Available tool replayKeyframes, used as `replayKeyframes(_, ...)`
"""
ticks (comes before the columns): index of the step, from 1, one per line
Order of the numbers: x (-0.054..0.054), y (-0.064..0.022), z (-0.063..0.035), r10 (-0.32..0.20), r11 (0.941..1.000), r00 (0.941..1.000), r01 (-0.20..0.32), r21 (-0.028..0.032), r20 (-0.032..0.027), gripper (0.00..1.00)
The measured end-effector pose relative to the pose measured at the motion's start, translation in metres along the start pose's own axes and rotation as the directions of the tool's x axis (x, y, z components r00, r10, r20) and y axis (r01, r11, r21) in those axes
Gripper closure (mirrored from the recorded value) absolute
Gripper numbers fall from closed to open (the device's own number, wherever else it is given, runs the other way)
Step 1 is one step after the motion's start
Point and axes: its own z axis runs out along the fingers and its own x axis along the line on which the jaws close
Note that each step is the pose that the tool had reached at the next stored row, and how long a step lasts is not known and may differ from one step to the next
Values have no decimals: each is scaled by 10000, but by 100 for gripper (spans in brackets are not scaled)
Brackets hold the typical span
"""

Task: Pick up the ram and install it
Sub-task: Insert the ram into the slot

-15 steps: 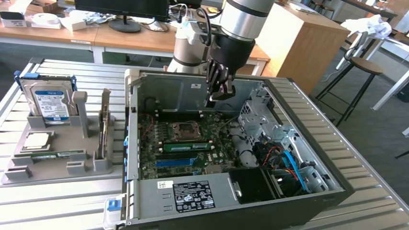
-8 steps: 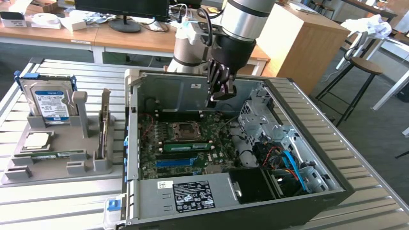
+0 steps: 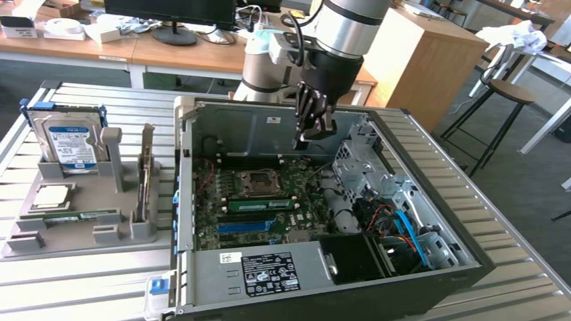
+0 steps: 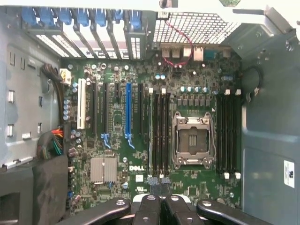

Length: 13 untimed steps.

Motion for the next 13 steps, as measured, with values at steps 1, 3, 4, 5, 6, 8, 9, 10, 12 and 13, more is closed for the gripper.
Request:
replayKeyframes(1, 0, -18, -1, -1, 10000, 10000, 1, 11, 7, 90)
replayKeyframes(3, -1, -49, -1, -3, 10000, 10000, 2, 31, 18, 90)
replayKeyframes(4, -1, -62, -2, -4, 10000, 10000, 4, 38, 21, 90)
replayKeyframes(5, -1, -71, -2, -4, 10000, 10000, 4, 40, 23, 90)
replayKeyframes(6, -1, -78, -2, -4, 10000, 10000, 4, 42, 24, 90)
replayKeyframes(8, -1, -95, -3, -4, 10000, 10000, 4, 45, 27, 90)
replayKeyframes(9, -1, -102, -3, -4, 10000, 10000, 4, 46, 28, 90)
replayKeyframes(10, -1, -109, -3, -4, 10000, 10000, 4, 46, 30, 90)
replayKeyframes(12, -1, -115, -3, -4, 10000, 10000, 4, 46, 30, 90)
replayKeyframes(13, -1, -115, -3, -3, 10000, 10000, 3, 46, 30, 90)
